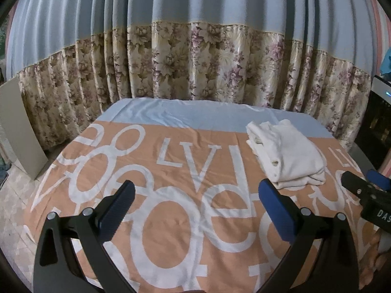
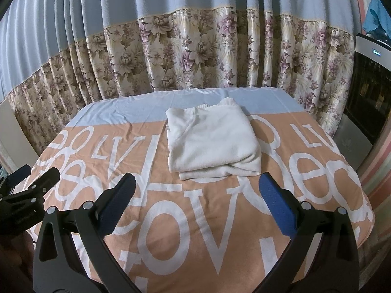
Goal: Fold small clothes
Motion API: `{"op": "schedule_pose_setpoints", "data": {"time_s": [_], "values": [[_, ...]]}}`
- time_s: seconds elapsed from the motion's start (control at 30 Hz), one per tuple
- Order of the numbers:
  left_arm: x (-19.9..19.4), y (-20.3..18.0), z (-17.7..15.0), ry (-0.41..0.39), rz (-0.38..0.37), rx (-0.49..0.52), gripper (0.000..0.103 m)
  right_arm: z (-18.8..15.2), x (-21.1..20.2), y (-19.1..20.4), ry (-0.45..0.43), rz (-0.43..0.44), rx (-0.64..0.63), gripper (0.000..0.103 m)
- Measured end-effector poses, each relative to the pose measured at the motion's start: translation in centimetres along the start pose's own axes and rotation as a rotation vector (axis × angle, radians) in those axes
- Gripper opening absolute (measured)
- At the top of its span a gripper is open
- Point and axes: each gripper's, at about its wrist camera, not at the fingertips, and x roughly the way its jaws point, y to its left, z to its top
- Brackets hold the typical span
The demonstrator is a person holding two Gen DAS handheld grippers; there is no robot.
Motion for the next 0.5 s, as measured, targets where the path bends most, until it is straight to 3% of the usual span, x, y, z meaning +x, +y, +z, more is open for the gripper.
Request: {"op": "schedule_pose_setpoints", "data": {"time_s": [0.5], "values": [[0.32, 0.36, 0.02, 0.016, 0.016, 0.0, 0.101, 0.15, 0.02, -0.19, 0.003, 0.004, 0.005, 0.1]]}}
